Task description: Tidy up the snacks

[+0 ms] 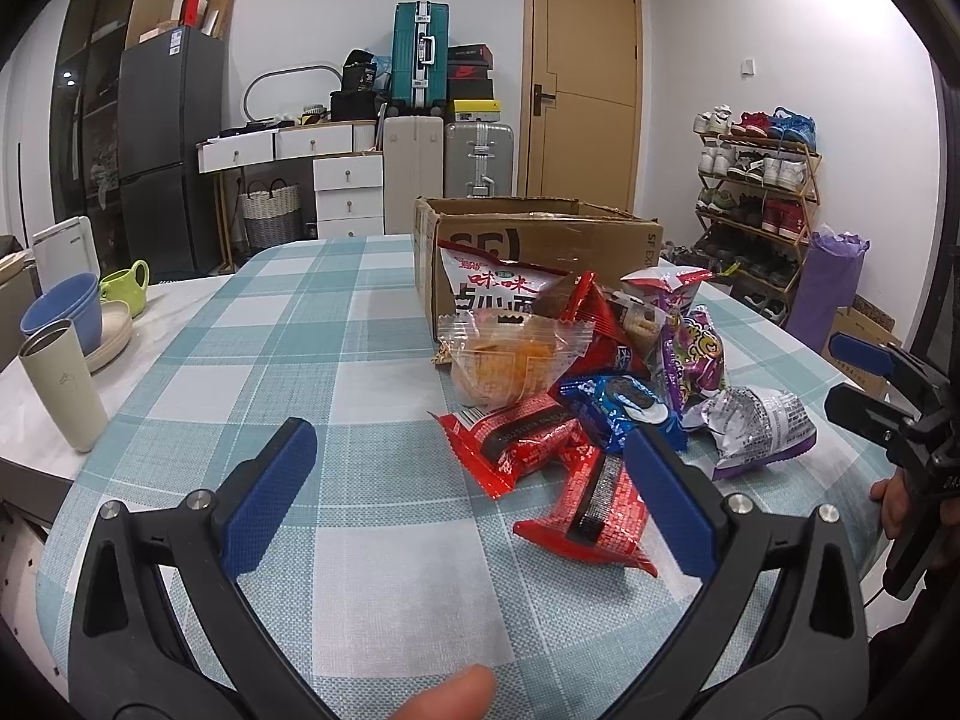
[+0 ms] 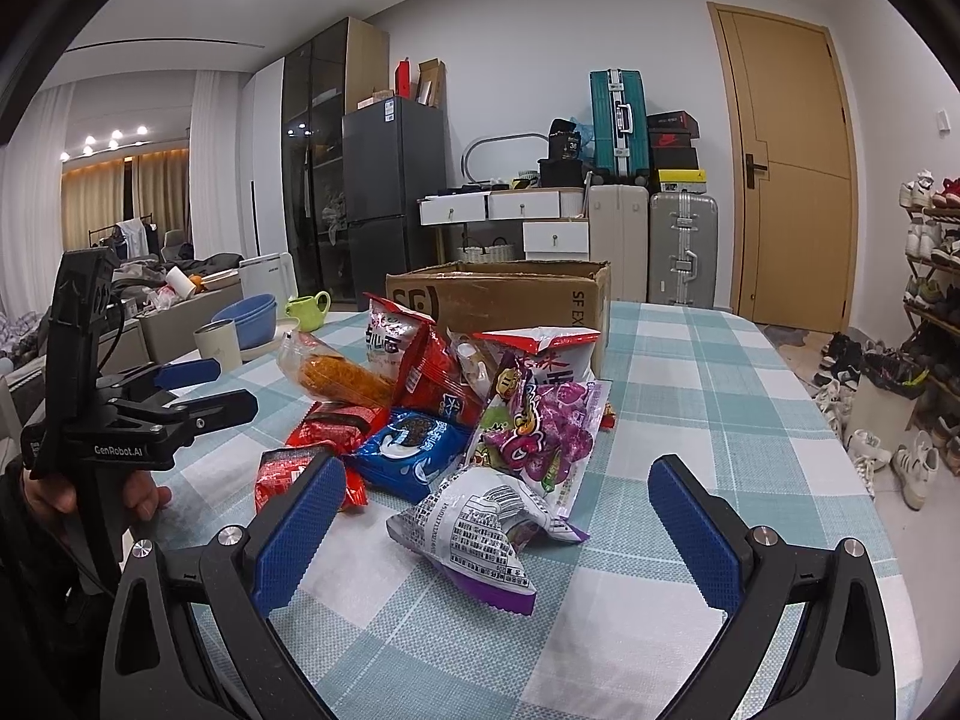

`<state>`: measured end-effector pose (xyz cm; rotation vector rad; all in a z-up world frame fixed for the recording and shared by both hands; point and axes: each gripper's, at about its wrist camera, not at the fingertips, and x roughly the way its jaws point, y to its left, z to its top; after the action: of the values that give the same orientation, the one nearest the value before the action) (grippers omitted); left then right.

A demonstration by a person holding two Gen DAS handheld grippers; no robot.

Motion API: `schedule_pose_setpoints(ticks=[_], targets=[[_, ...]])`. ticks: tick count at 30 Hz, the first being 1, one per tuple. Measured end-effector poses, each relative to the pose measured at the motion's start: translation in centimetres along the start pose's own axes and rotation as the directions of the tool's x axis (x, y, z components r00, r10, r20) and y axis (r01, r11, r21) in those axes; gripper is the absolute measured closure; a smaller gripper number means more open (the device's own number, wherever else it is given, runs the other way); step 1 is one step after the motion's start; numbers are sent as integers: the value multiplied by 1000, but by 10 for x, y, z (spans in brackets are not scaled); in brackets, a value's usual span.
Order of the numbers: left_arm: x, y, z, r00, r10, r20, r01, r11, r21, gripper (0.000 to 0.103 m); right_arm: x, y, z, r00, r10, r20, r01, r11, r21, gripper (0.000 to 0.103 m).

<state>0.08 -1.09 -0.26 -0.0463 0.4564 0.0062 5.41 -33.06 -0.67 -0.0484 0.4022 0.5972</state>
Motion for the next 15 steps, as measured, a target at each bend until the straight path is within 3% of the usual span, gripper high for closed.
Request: schedule_pose_setpoints(ticks=[15], targets=[[0, 0, 0, 1000, 0, 1, 0, 1000, 1, 1, 1, 1, 0, 1000, -1, -1, 1, 1000, -1, 0]])
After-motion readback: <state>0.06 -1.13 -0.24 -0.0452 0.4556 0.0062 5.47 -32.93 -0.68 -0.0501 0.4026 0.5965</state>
